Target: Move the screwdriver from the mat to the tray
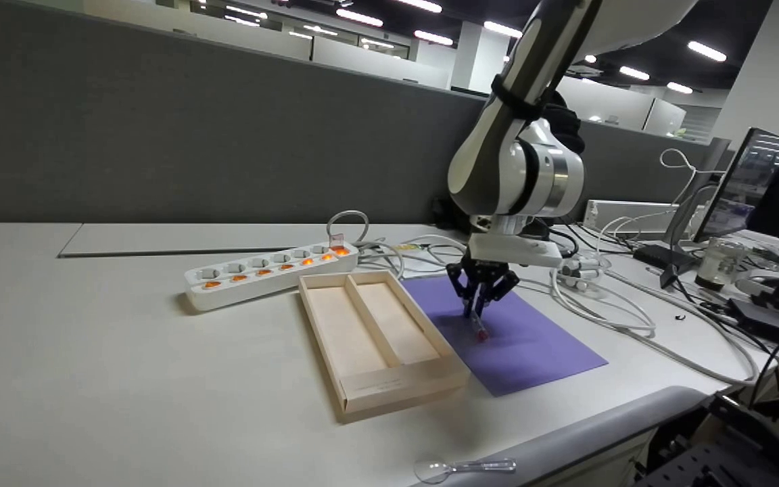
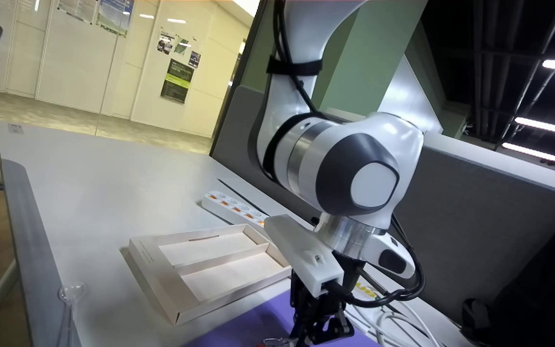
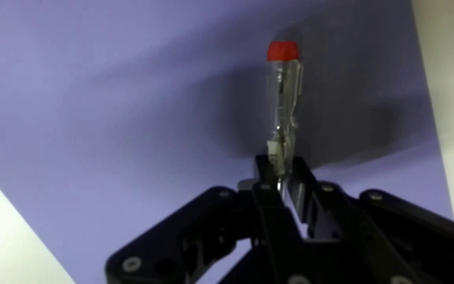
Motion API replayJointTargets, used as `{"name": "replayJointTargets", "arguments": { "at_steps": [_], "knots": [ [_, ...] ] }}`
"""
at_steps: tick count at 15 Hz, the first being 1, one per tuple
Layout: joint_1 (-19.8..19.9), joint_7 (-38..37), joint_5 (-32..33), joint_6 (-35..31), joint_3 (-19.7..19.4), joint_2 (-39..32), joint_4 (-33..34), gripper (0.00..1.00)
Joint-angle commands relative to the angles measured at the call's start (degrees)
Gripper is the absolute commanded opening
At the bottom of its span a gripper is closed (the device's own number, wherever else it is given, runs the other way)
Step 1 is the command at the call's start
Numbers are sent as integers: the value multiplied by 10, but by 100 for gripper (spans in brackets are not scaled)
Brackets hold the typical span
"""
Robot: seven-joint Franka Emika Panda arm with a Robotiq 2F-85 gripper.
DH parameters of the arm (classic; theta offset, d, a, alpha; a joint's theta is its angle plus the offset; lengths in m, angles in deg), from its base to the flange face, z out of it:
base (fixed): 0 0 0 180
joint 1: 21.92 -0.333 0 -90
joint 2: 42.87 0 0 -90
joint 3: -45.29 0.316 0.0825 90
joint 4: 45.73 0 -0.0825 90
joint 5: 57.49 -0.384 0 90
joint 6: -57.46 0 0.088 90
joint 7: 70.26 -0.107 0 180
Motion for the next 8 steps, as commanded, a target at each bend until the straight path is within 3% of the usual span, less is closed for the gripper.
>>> {"name": "replayJointTargets", "arguments": {
  "at_steps": [1, 8],
  "knots": [
    [-5, 13, -4, 17, 13, 36, -12, 4],
    [-45, 38, 18, 83, 39, 106, -26, 4]
  ]
}}
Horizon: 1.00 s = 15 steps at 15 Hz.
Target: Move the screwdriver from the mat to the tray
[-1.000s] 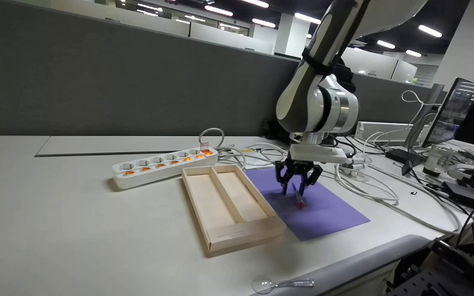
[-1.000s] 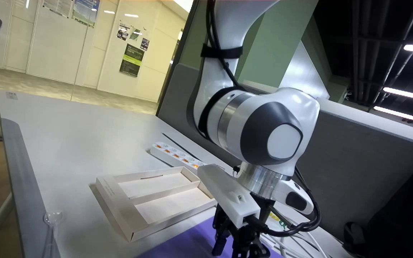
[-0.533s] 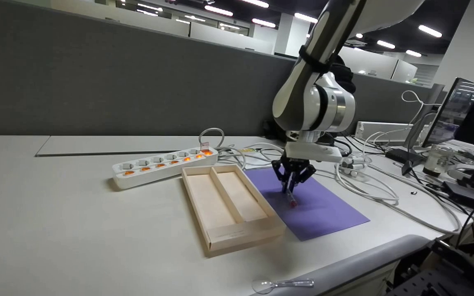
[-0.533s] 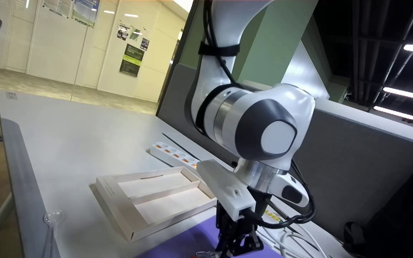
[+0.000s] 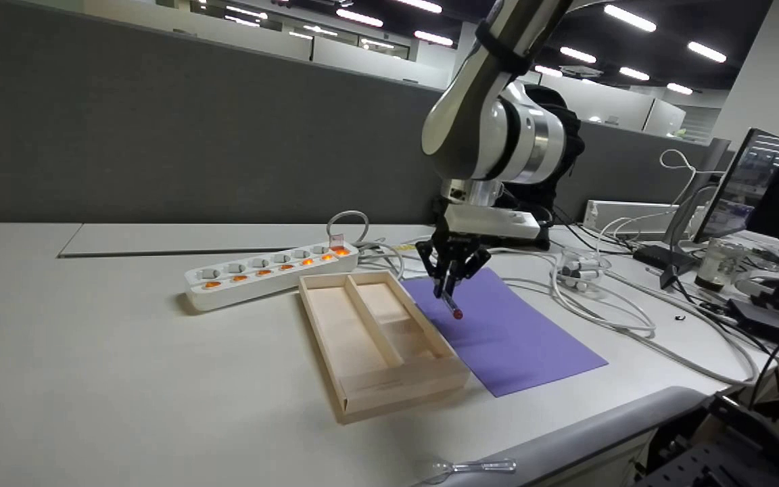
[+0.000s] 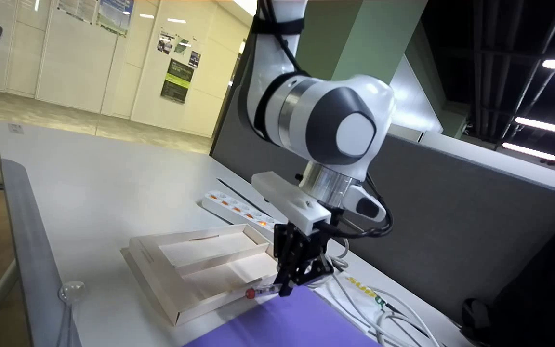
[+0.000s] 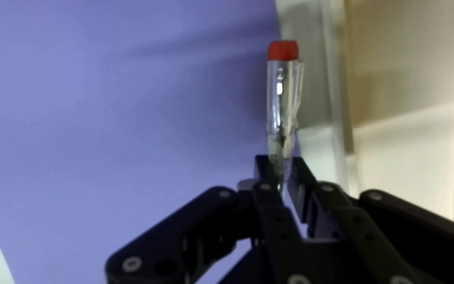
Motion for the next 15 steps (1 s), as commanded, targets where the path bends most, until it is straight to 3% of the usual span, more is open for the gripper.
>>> {"name": "replayJointTargets", "arguments": {
  "at_steps": [1, 9, 15],
  "knots": [
    [-16, 12, 10, 29, 9, 48, -19, 4],
    [-50, -19, 19, -13, 8, 18, -11, 4],
    [-116, -138, 11, -114, -51, -46, 1, 4]
  ]
}}
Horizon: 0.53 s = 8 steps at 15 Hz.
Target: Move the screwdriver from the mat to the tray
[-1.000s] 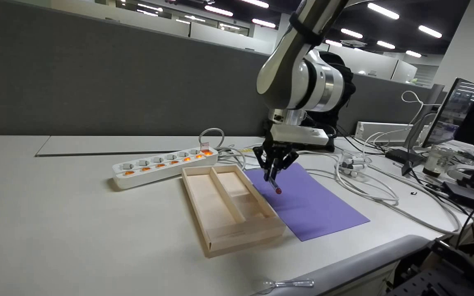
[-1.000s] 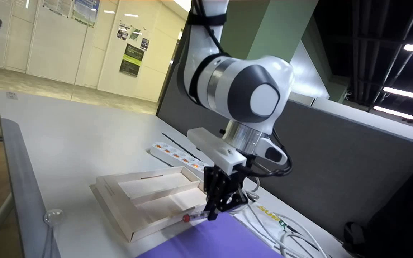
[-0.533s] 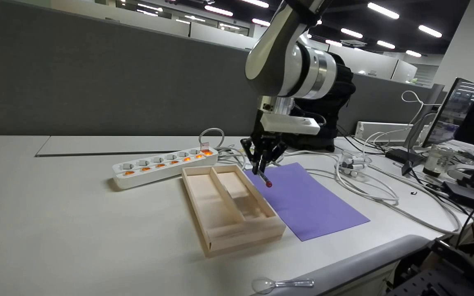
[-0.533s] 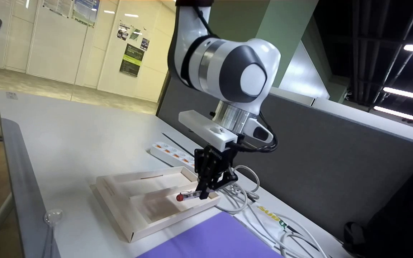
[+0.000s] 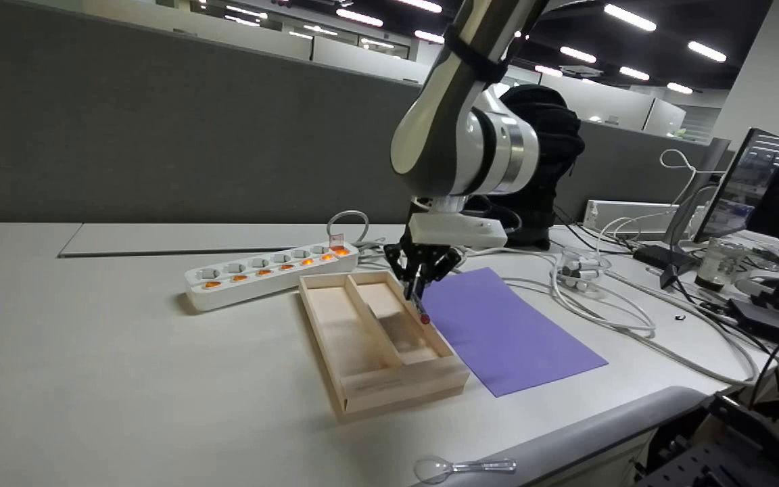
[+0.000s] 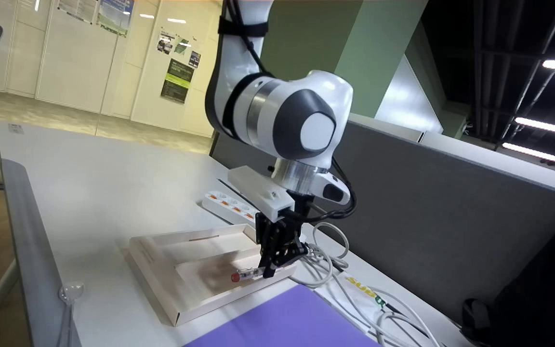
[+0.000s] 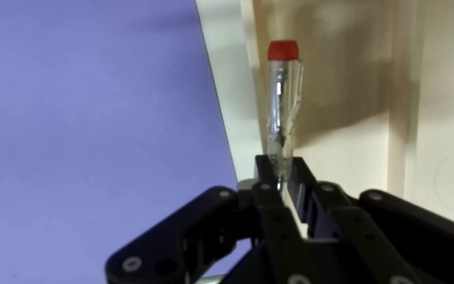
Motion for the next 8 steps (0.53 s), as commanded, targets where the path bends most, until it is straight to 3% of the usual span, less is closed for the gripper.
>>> {"name": "replayJointTargets", "arguments": {
  "at_steps": [1, 8],
  "knots": [
    [-40, -90, -24, -49, -34, -39, 15, 4],
    [-56, -126, -92, -86, -38, -43, 13, 4]
  ]
}}
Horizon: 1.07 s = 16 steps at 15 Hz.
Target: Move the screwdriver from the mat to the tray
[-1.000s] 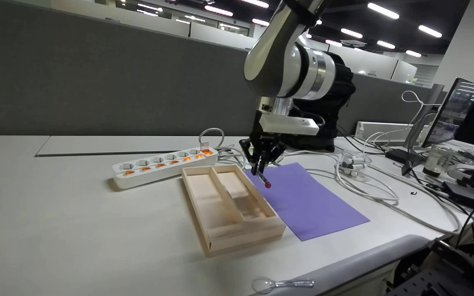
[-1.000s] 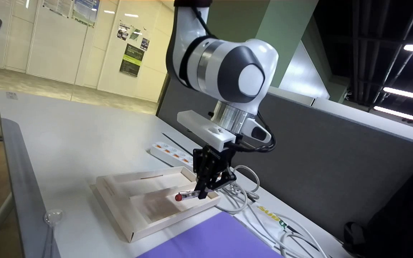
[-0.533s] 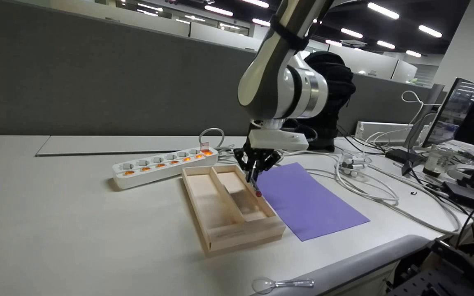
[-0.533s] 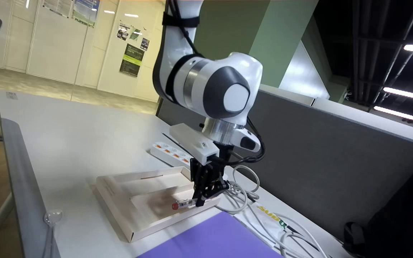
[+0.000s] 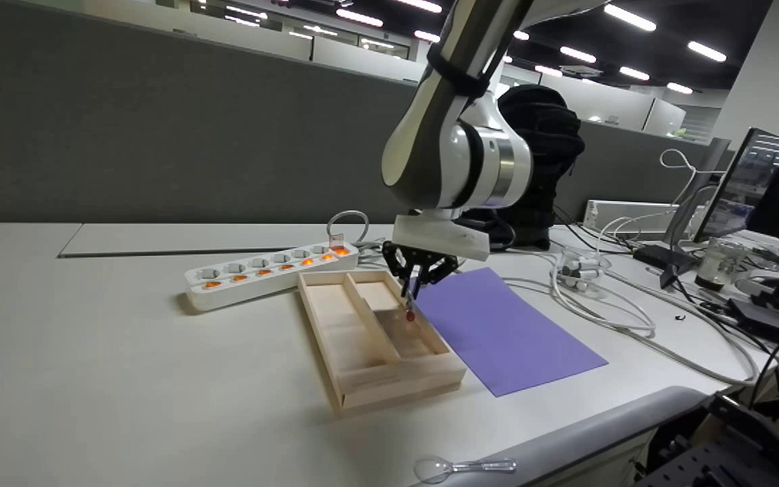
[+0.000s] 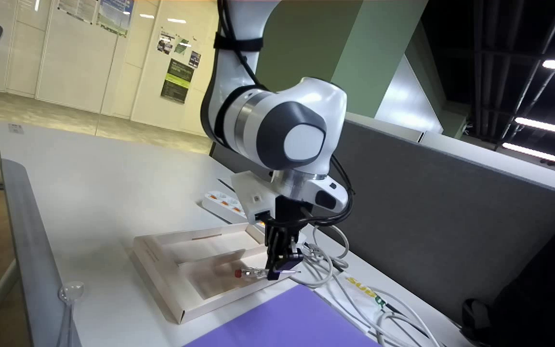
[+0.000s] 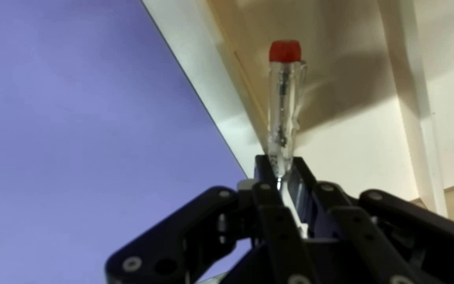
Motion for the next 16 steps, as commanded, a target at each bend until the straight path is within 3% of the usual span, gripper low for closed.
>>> {"name": "replayJointTargets", "arguments": {
  "at_steps": [1, 7, 16],
  "knots": [
    [-12, -27, -22, -27, -3, -16, 10, 4],
    [-27, -14, -32, -62, 4, -15, 5, 4],
    [-45, -23, -73, -61, 29, -24, 13, 4]
  ]
}}
